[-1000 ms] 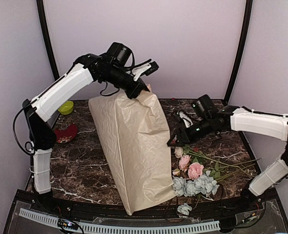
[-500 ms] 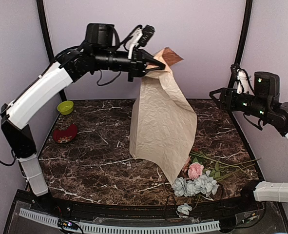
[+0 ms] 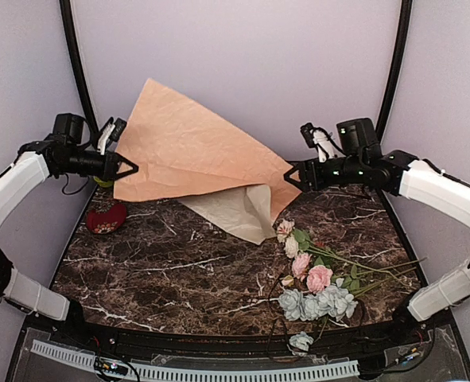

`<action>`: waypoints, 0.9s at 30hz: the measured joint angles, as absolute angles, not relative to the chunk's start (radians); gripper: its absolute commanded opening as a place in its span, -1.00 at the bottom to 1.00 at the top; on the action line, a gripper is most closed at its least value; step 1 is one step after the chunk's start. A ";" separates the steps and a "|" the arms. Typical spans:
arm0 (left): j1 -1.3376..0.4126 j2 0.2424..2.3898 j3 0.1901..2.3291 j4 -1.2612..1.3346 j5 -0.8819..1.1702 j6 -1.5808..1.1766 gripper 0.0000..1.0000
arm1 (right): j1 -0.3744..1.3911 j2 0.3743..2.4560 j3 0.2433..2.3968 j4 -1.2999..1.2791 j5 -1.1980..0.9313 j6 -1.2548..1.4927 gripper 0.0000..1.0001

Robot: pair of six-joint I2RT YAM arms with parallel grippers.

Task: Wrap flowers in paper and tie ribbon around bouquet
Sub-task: Flatten the folded wrapping paper at the center of the board, then pass from the left arm to the right

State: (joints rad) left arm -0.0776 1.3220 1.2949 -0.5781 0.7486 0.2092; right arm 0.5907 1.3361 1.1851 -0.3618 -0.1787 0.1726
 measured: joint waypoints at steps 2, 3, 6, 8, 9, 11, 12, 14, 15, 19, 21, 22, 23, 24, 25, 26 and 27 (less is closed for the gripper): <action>-0.038 1.381 1.218 -0.631 0.728 0.235 -1.00 | 0.616 1.420 1.220 -0.331 -0.196 0.157 0.33; -0.025 1.412 1.184 -0.653 0.712 0.244 -1.00 | 0.626 1.462 1.241 -0.324 -0.203 0.150 0.32; -0.014 1.467 1.145 -0.728 0.666 0.260 -1.00 | 0.651 1.615 1.313 -0.302 -0.211 0.123 0.32; -0.010 1.470 1.149 -0.758 0.640 0.266 -1.00 | 0.658 1.714 1.367 -0.304 -0.210 0.106 0.33; -0.009 1.467 1.154 -0.766 0.633 0.269 -1.00 | 0.660 1.765 1.403 -0.309 -0.210 0.097 0.35; -0.008 1.464 1.159 -0.770 0.624 0.270 -1.00 | 0.662 1.861 1.481 -0.327 -0.215 0.076 0.40; -0.008 1.462 1.159 -0.773 0.617 0.270 -1.00 | 0.662 1.896 1.514 -0.340 -0.220 0.064 0.43; -0.008 1.460 1.153 -0.776 0.606 0.270 -1.00 | 0.662 1.936 1.549 -0.350 -0.237 0.042 0.49; -0.008 1.457 1.147 -0.776 0.603 0.270 -1.00 | 0.662 1.943 1.554 -0.354 -0.248 0.028 0.49; -0.006 1.425 1.125 -0.775 0.599 0.282 -1.00 | 0.662 1.948 1.578 -0.389 -0.307 -0.057 0.41; -0.006 1.392 1.125 -0.771 0.596 0.292 -1.00 | 0.662 1.958 1.604 -0.408 -0.346 -0.107 0.38; -0.006 1.379 1.125 -0.768 0.595 0.297 -1.00 | 0.662 1.969 1.622 -0.419 -0.364 -0.127 0.38; -0.006 1.363 1.125 -0.765 0.594 0.302 -1.00 | 0.661 1.982 1.638 -0.424 -0.380 -0.141 0.38; -0.006 1.350 1.125 -0.759 0.593 0.308 -1.00 | 0.659 1.996 1.649 -0.426 -0.391 -0.150 0.39; -0.007 1.341 1.125 -0.756 0.592 0.314 -1.00 | 0.657 2.008 1.655 -0.427 -0.399 -0.159 0.40; -0.015 1.335 1.125 -0.754 0.587 0.323 -1.00 | 0.656 2.019 1.655 -0.428 -0.410 -0.165 0.42; -0.025 1.330 1.125 -0.753 0.577 0.332 -1.00 | 0.655 2.030 1.655 -0.430 -0.424 -0.174 0.45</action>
State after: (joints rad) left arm -0.0246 1.3304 1.1252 -0.7528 0.5770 0.3321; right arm 0.6548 2.0296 1.6554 -0.4305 -0.4240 -0.1741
